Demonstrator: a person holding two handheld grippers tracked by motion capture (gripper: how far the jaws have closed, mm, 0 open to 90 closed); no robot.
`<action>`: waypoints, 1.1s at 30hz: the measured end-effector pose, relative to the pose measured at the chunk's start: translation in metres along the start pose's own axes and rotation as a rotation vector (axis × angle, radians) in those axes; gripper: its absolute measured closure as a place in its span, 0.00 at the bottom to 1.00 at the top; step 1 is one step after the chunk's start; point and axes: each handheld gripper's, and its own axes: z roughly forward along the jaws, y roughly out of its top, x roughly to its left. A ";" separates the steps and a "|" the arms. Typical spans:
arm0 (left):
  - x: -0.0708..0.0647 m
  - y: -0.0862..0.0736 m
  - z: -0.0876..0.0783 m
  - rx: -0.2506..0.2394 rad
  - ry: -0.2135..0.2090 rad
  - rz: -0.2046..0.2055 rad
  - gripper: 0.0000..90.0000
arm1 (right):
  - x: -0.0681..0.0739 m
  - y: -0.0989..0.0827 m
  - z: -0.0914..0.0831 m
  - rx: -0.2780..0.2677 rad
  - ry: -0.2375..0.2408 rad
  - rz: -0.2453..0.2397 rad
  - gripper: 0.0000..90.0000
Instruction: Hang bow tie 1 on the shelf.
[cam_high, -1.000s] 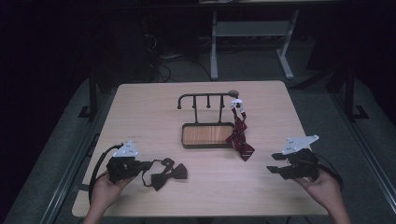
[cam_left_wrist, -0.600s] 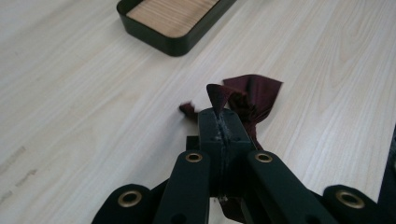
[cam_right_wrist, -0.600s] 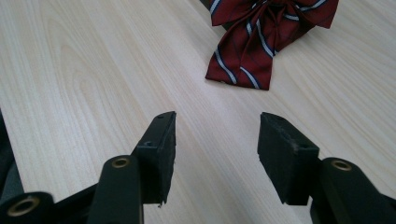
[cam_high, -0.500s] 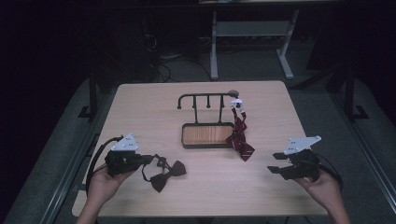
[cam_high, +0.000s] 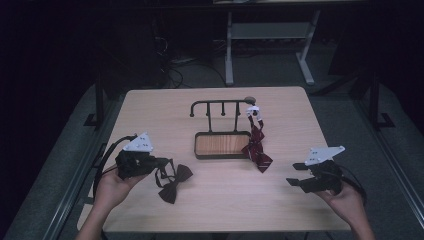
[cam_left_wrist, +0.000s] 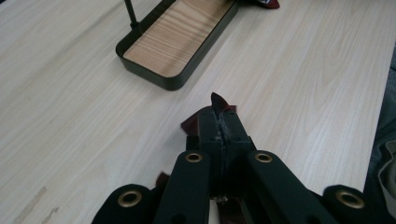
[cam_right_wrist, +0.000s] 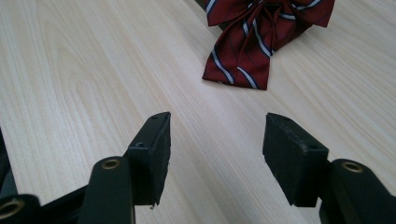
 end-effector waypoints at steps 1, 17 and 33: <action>0.000 0.000 0.000 0.000 0.000 0.000 0.99 | 0.000 0.000 0.000 -0.001 0.000 -0.001 0.46; 0.013 0.030 0.005 0.043 -0.084 0.031 0.99 | -0.002 -0.001 0.001 -0.010 0.007 0.001 0.45; 0.023 0.064 0.003 0.062 -0.143 0.068 0.99 | -0.002 0.000 0.001 -0.011 0.012 0.001 0.45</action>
